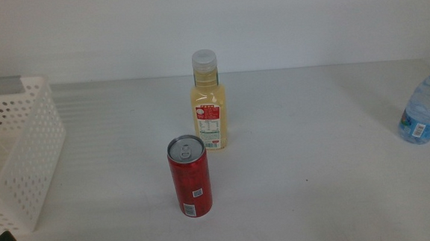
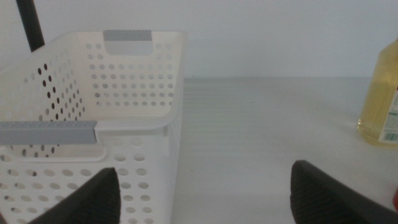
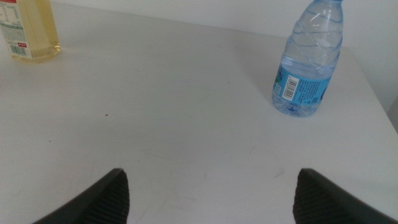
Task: Use arms to grab the bottles and put them into the dustbin to the left of the table.
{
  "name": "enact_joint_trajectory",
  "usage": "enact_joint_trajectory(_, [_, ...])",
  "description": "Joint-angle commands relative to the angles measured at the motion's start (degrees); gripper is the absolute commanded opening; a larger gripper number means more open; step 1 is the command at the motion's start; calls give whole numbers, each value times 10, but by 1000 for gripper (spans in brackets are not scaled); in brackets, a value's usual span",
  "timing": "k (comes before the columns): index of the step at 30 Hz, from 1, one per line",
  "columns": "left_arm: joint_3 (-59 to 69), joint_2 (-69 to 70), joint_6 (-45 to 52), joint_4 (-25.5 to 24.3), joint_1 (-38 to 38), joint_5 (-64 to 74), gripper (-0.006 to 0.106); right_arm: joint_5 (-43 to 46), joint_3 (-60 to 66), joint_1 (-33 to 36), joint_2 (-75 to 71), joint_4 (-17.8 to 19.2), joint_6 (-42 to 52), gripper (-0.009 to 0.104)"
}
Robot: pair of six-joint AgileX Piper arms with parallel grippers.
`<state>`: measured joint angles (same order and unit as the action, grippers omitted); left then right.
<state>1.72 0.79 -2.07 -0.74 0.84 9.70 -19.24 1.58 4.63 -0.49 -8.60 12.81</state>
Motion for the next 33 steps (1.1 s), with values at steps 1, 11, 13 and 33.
enact_joint_trajectory(1, [3,-3,-8,16,-3,-48,90,44,-4,-3,-16,2,5,77])
enact_joint_trajectory(11, [2,-144,-8,26,-95,-158,90,44,-4,-3,-16,2,5,77])
enact_joint_trajectory(13, [2,-182,-8,26,-120,-192,90,44,-4,-3,-16,2,5,77])
enact_joint_trajectory(33, [3,-632,-32,7,-289,-630,90,44,-4,-3,-16,2,5,77])
